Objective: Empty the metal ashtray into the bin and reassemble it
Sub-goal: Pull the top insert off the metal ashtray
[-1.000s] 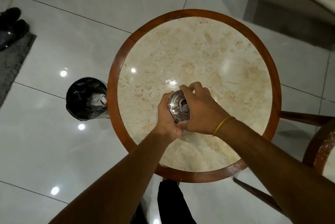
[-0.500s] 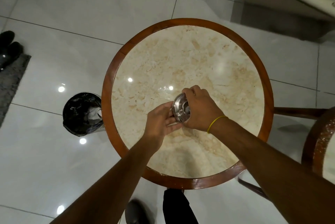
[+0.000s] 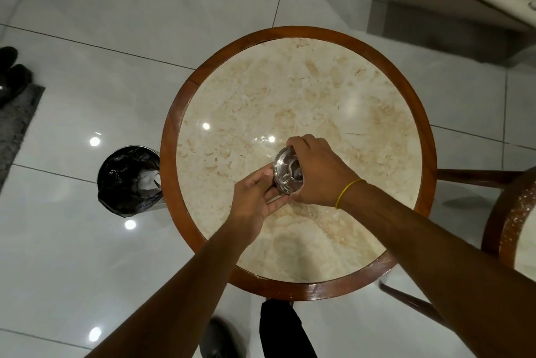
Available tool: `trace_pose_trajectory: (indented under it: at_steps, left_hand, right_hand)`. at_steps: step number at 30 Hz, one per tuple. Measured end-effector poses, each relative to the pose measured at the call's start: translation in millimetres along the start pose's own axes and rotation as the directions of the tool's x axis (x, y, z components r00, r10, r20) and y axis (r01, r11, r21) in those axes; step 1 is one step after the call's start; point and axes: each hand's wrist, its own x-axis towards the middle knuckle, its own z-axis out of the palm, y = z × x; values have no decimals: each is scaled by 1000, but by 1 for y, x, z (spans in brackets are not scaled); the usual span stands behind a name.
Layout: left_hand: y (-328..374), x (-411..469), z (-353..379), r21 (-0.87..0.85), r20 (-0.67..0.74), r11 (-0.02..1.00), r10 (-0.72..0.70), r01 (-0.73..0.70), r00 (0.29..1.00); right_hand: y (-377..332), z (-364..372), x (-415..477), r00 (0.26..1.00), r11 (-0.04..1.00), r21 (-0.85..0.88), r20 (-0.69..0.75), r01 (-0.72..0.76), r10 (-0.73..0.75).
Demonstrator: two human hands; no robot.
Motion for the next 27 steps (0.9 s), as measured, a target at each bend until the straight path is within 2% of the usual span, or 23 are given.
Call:
trace_pose_trajectory:
  at_steps: [6, 14, 19, 22, 25, 26, 27]
  left_hand:
    - [-2, 3, -3, -5, 33, 1000, -9, 9, 999]
    - [-4, 0, -4, 72, 63, 994, 82, -87, 995]
    - [-3, 1, -2, 54, 51, 995, 85, -87, 995]
    - [-1, 4, -1, 66, 0, 988, 144, -143, 990]
    - [6, 3, 1, 249, -75, 935, 279, -253, 957]
    - [8, 0, 1, 366, -88, 879, 359, -305, 929]
    - [9, -2, -2, 508, -76, 778, 469, -370, 880]
  right_hand:
    - [1, 2, -1, 1000, 1000, 18, 1, 8, -8]
    - [5, -2, 2, 999, 999, -7, 7, 50, -50]
    - [7, -3, 3, 999, 999, 6, 19, 47, -47]
    - [10, -1, 3, 999, 999, 11, 11, 40, -40]
    - [11, 2, 1, 1000, 1000, 2, -12, 23, -23]
    - [11, 2, 1, 1000, 1000, -3, -22, 16, -16]
    - [11, 3, 1, 999, 1000, -9, -31, 12, -12]
